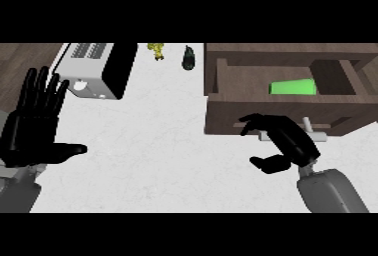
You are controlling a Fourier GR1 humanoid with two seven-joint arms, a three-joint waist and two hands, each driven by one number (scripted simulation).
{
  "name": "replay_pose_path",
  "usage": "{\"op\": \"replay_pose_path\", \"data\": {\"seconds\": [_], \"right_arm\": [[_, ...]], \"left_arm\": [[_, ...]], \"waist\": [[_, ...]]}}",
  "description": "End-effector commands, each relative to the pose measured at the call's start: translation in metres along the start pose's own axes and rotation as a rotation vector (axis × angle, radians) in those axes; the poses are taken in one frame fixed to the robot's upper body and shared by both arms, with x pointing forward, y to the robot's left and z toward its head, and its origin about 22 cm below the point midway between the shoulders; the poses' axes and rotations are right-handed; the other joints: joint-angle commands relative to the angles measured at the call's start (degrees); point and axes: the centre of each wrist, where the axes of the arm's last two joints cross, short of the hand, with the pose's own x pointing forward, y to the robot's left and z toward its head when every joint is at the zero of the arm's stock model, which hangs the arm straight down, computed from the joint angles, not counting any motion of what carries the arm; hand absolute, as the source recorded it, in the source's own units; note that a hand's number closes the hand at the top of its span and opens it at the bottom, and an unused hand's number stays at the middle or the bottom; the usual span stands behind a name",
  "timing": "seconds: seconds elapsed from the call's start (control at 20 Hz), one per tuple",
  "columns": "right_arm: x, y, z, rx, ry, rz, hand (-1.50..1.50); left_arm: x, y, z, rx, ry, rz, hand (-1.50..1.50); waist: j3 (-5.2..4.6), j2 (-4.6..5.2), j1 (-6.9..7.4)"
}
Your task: Pick up the cup, place it into the drawer and close the drawer
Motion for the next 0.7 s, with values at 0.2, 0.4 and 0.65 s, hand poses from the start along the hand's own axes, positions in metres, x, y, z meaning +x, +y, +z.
{"op": "replay_pose_path", "data": {"seconds": [0.2, 0.4, 0.65], "right_arm": [[-0.044, 0.021, -0.039, 0.077, 0.048, 0.036, -1.5], [-0.059, 0.027, -0.055, 0.05, 0.057, 0.015, -1.5], [-0.071, 0.005, -0.079, 0.091, 0.08, -0.057, -1.5]], "left_arm": [[-0.006, 0.014, 0.03, 0.002, -0.013, 0.017, -1.5], [0.014, 0.048, 0.025, -0.001, -0.012, 0.014, -1.5], [0.015, 0.047, 0.039, -0.024, 0.0, 0.026, -1.5]], "waist": [[0.02, 0.07, 0.16], [0.02, 0.16, 0.25], [0.05, 0.24, 0.94]]}}
